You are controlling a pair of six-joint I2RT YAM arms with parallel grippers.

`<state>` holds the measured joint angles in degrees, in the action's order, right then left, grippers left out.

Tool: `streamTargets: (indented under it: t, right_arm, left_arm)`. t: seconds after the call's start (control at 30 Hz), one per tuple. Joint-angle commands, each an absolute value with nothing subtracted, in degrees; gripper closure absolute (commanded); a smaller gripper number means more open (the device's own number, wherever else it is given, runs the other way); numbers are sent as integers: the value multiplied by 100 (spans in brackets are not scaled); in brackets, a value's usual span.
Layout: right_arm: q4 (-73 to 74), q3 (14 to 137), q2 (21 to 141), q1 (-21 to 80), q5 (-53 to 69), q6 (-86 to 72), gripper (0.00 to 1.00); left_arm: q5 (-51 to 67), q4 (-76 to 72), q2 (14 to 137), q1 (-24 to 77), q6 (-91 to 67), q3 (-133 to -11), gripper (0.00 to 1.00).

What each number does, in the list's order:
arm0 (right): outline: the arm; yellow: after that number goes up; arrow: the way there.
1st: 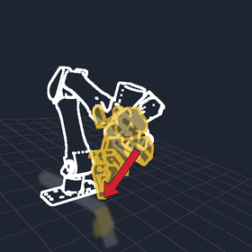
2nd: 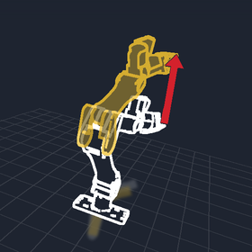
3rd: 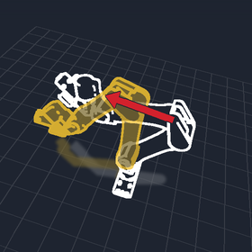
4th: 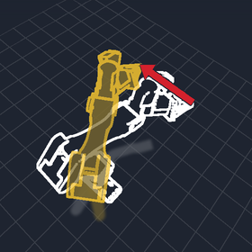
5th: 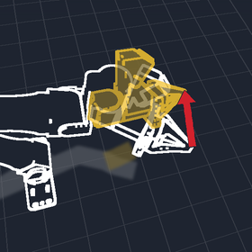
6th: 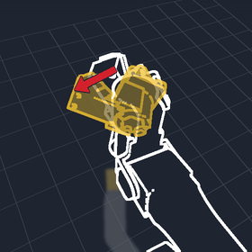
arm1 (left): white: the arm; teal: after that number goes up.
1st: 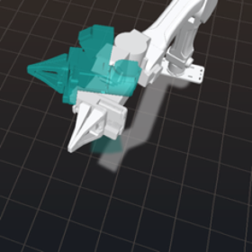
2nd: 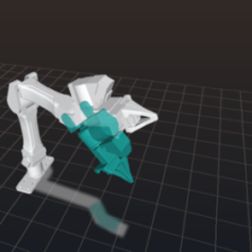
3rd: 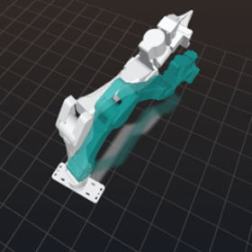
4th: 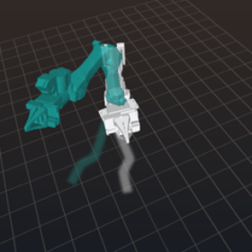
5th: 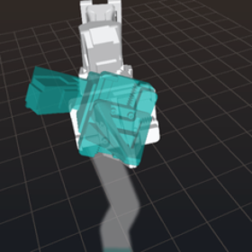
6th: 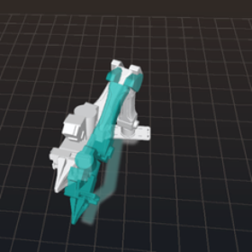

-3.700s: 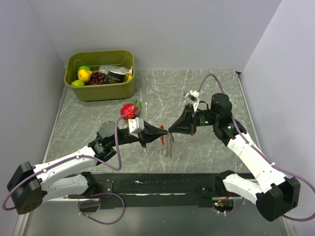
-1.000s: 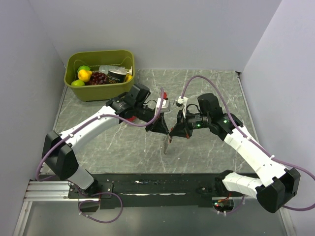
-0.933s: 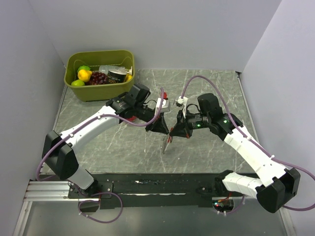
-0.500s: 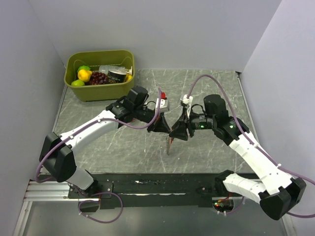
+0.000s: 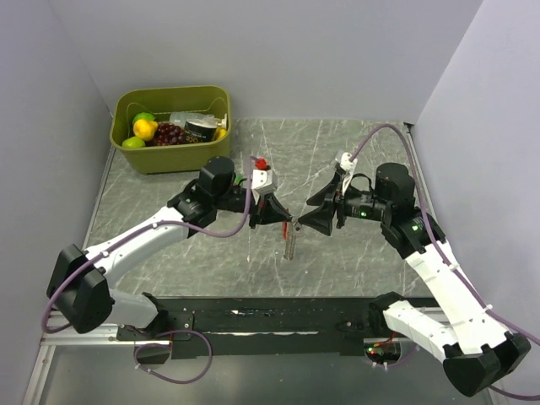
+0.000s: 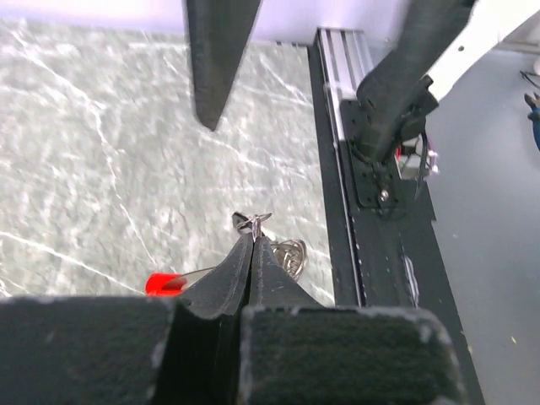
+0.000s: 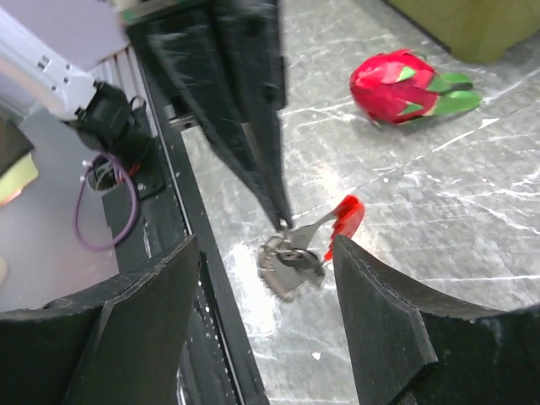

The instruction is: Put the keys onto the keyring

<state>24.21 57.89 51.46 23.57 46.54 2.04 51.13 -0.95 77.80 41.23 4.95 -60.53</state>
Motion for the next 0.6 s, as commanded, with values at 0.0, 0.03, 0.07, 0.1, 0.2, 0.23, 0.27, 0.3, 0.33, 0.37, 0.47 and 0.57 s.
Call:
streamTargets:
  t: [0.0, 0.03, 0.07, 0.1, 0.2, 0.23, 0.27, 0.3, 0.33, 0.37, 0.47, 0.57]
  right_arm:
    - [1846, 5704, 5054, 2101, 5210, -165, 30]
    - [1794, 5678, 5045, 2066, 5273, -202, 30]
    - [1749, 5669, 5054, 2039, 5360, -220, 31]
    - [1688, 5669, 5062, 2013, 5501, -255, 32]
    - [1565, 5669, 5098, 1934, 5922, -281, 34]
    - [1495, 5617, 5115, 1934, 6028, -325, 34]
    - [1425, 5590, 5115, 1899, 6160, -360, 34]
    - [1276, 5555, 5124, 1890, 6422, -386, 34]
    - [1205, 5502, 5133, 1846, 6538, -404, 33]
    - [1169, 5485, 5133, 1837, 6678, -413, 32]
    - [1169, 5493, 5177, 1846, 6969, -334, 30]
    - [1169, 5502, 5194, 1837, 7101, -308, 30]
  left_arm:
    - [5010, -1545, 7331, 4131, 123, -5688, 99]
    - [4958, -1686, 7278, 4131, 62, -5608, 99]
    - [4948, -1827, 7216, 4131, 35, -5529, 99]
    - [4940, -2159, 7103, 4131, 44, -5363, 99]
    - [5071, -2652, 6917, 4131, 44, -5090, 99]
    - [5211, -2715, 6882, 4122, 44, -5045, 99]
    - [5334, -2733, 6847, 4122, 53, -5028, 99]
    - [5500, -2699, 6838, 4122, 96, -5036, 99]
    - [5659, -2663, 6838, 4131, 166, -5062, 99]
    - [5904, -2620, 6855, 4122, 202, -5097, 99]
    - [6283, -2391, 6899, 4131, 290, -5255, 99]
    - [6398, -2233, 6917, 4131, 360, -5414, 99]
